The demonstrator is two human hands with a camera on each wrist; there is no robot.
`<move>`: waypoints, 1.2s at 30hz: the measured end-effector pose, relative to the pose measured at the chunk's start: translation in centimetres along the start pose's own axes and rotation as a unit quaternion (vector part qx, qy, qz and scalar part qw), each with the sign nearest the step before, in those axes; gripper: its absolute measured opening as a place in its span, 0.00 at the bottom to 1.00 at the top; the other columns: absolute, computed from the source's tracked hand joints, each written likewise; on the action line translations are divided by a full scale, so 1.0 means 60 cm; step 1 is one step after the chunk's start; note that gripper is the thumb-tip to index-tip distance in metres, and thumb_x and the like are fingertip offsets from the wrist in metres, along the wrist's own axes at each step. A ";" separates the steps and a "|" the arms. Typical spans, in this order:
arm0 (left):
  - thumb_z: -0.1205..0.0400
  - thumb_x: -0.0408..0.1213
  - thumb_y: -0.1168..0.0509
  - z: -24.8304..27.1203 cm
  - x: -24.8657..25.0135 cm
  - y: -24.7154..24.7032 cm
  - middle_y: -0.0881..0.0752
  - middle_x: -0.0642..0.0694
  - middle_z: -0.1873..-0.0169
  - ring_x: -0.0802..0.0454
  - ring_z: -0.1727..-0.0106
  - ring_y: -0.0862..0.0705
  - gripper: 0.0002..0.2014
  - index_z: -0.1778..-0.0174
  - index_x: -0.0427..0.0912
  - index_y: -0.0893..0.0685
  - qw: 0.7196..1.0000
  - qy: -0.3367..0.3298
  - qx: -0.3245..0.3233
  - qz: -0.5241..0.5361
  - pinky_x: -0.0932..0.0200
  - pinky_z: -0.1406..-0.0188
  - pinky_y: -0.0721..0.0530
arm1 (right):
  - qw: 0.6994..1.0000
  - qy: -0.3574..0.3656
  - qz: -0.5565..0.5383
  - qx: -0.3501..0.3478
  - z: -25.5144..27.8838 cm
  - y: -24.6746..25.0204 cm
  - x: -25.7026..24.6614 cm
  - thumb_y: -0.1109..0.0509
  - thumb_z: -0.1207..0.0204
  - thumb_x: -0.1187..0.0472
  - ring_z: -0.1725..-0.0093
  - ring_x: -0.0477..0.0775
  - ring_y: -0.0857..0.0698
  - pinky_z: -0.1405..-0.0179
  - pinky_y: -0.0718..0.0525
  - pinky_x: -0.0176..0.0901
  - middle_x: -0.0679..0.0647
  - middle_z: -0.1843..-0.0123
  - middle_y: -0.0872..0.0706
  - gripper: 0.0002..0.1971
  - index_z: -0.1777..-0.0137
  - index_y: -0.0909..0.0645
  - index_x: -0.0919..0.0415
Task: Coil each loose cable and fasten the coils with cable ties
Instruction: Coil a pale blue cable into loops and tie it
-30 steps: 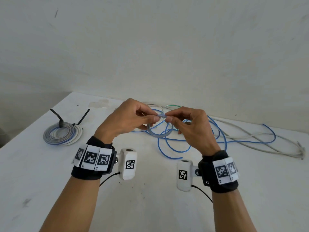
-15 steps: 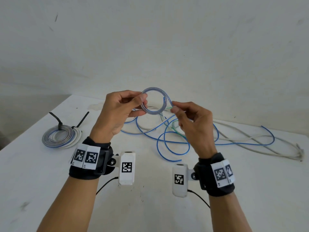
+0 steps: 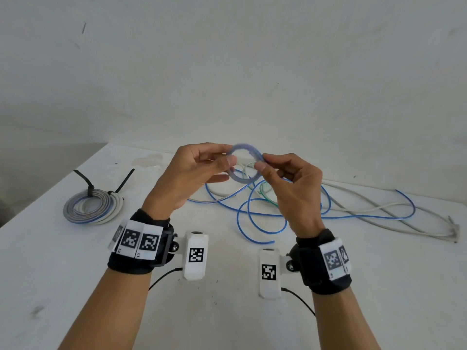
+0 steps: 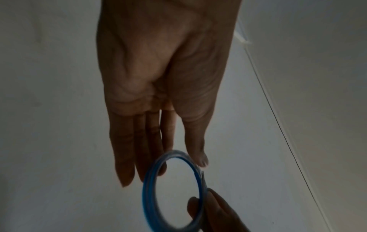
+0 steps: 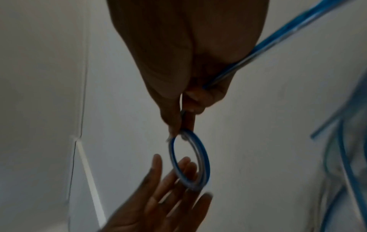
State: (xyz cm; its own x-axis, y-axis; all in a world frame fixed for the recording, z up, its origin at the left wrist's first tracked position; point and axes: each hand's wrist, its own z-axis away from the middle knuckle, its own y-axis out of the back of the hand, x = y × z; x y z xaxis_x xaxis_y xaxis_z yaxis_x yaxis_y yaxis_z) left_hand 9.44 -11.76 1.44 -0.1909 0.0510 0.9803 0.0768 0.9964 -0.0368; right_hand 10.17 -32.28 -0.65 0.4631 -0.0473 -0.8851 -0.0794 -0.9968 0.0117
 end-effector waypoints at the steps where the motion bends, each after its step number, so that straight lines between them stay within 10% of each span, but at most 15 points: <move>1: 0.24 0.41 0.24 0.000 0.000 0.002 0.08 0.39 0.47 0.45 0.45 0.08 0.21 0.35 0.39 0.12 0.999 -0.009 -0.011 -0.040 0.50 0.42 0.10 | 0.999 0.009 0.045 -0.029 -0.001 0.006 0.001 0.17 0.25 0.61 0.64 0.49 0.22 0.62 0.19 0.50 0.46 0.58 0.06 0.06 0.54 0.08 0.49; 6: 0.24 0.40 0.21 0.006 0.004 0.003 0.06 0.49 0.58 0.44 0.53 0.08 0.11 0.46 0.46 0.06 0.974 -0.038 -0.076 -0.210 0.52 0.46 0.12 | 0.979 0.012 0.128 -0.155 0.004 0.016 -0.008 0.18 0.25 0.61 0.66 0.47 0.23 0.65 0.19 0.55 0.49 0.59 0.08 0.06 0.54 0.07 0.48; 12: 0.25 0.39 0.19 0.007 0.000 0.013 0.07 0.49 0.62 0.49 0.55 0.08 0.06 0.53 0.48 0.05 0.953 0.004 -0.104 -0.284 0.61 0.54 0.12 | 0.967 0.016 0.171 -0.187 0.009 0.013 -0.010 0.18 0.24 0.59 0.69 0.42 0.24 0.67 0.27 0.32 0.41 0.66 0.12 0.03 0.52 0.06 0.54; 29: 0.19 0.34 0.26 0.004 0.010 0.004 0.07 0.39 0.61 0.50 0.58 0.08 0.05 0.49 0.37 0.09 0.996 -0.044 0.036 -0.064 0.53 0.56 0.08 | 0.999 -0.010 -0.031 -0.017 0.012 -0.020 -0.011 0.20 0.23 0.64 0.55 0.51 0.09 0.72 0.15 0.40 0.52 0.53 0.06 0.05 0.51 0.09 0.54; 36: 0.17 0.44 0.32 0.004 0.006 -0.014 0.09 0.38 0.50 0.45 0.51 0.09 0.19 0.34 0.39 0.16 0.997 -0.006 -0.050 -0.057 0.55 0.47 0.10 | 0.996 -0.012 0.039 -0.081 0.005 0.007 -0.016 0.20 0.23 0.65 0.56 0.49 0.11 0.68 0.12 0.39 0.51 0.53 0.06 0.06 0.52 0.07 0.53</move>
State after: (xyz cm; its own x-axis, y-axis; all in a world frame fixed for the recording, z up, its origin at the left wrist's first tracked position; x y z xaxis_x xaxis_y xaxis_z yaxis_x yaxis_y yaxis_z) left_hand 9.10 -12.55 1.77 -0.2157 -0.0616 0.9745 0.1503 0.9840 0.0954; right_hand 9.43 -32.63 0.06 0.4396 -0.1255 -0.8894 0.0294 -0.9877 0.1539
